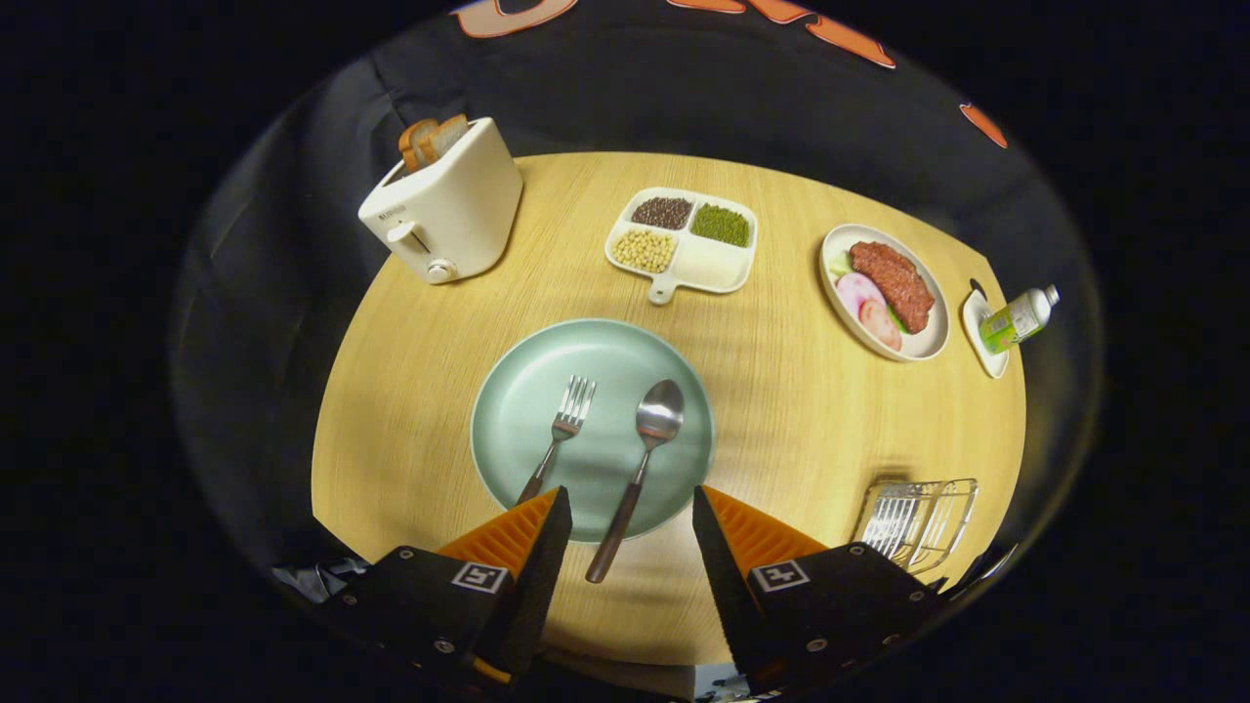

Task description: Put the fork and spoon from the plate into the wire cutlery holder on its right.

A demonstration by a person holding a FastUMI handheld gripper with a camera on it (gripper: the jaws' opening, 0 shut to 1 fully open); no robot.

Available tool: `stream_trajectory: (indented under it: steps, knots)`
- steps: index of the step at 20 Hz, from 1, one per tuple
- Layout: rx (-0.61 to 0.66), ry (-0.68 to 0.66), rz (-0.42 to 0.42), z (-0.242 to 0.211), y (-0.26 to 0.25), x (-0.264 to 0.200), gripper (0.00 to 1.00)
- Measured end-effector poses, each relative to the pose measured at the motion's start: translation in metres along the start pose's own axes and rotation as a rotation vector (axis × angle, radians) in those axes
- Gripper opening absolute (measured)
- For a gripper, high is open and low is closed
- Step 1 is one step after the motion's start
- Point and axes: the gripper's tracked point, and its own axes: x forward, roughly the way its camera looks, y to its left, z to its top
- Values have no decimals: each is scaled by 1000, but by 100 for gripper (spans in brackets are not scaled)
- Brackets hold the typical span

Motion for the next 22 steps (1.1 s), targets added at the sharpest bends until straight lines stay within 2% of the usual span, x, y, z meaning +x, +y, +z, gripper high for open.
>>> stream_trajectory:
  steps: [10,12,13,15,18,22]
  knots:
    - [64,189,-62,-20,0,60,45]
    - [61,203,-89,-23,-4,68,35]
    - [53,208,-100,-24,-7,71,26]
    - [42,199,-85,-23,-5,72,17]
    - [11,185,-44,-20,-6,73,9]
    - [-9,191,6,-20,-5,73,5]
